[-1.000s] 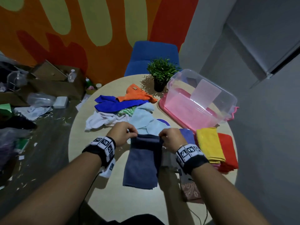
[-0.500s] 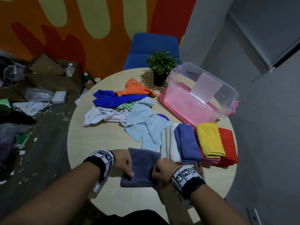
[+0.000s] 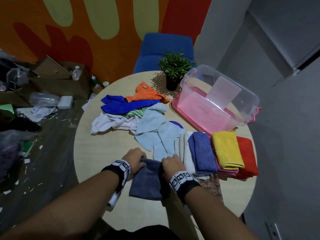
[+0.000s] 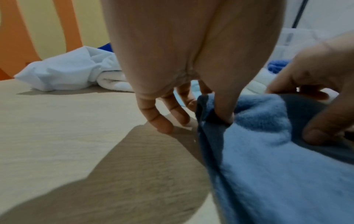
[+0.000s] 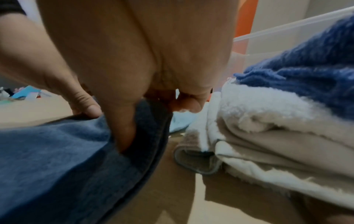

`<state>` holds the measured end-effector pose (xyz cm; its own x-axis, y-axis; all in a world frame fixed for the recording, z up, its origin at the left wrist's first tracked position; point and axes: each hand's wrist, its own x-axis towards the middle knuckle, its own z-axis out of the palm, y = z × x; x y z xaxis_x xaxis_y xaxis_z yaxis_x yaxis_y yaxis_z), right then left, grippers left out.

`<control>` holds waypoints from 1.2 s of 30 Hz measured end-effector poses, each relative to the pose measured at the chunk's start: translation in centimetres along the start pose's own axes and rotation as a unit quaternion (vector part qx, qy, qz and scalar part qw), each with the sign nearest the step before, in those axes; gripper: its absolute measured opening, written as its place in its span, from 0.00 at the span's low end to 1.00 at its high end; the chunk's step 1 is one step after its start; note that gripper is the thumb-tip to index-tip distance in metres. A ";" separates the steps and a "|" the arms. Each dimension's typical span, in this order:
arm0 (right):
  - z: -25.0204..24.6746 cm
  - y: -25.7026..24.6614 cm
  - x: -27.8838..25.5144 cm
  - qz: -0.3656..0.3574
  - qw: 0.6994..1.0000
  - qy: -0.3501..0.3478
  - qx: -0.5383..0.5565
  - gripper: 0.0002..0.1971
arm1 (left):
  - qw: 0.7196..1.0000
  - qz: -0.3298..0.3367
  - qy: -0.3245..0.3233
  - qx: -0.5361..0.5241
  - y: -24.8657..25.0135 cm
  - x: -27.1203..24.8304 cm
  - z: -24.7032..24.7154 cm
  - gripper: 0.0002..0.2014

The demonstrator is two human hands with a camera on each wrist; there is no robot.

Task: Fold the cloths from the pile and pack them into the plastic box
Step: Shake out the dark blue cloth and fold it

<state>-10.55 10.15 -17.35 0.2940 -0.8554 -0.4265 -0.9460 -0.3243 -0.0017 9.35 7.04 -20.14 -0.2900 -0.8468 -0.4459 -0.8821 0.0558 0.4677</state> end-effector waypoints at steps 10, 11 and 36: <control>-9.2 3.4 -2.6 0.012 0.878 0.186 0.442 0.13 | 0.932 0.083 0.155 -0.317 3.7 -3.6 -10.7 0.07; -9.7 3.8 -2.8 0.008 0.870 0.202 0.449 0.14 | 0.927 0.098 0.142 -0.333 4.1 -3.9 -11.7 0.08; -0.8 0.2 -1.9 0.067 0.973 -0.062 0.212 0.14 | 0.999 -0.032 -0.021 0.010 -0.8 -3.5 -0.2 0.10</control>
<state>-11.19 11.33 -15.82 0.1698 -0.8144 -0.5549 -0.9538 0.0058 -0.3004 11.19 9.82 -18.80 -0.2480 -0.8264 -0.5054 -0.9062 0.0136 0.4225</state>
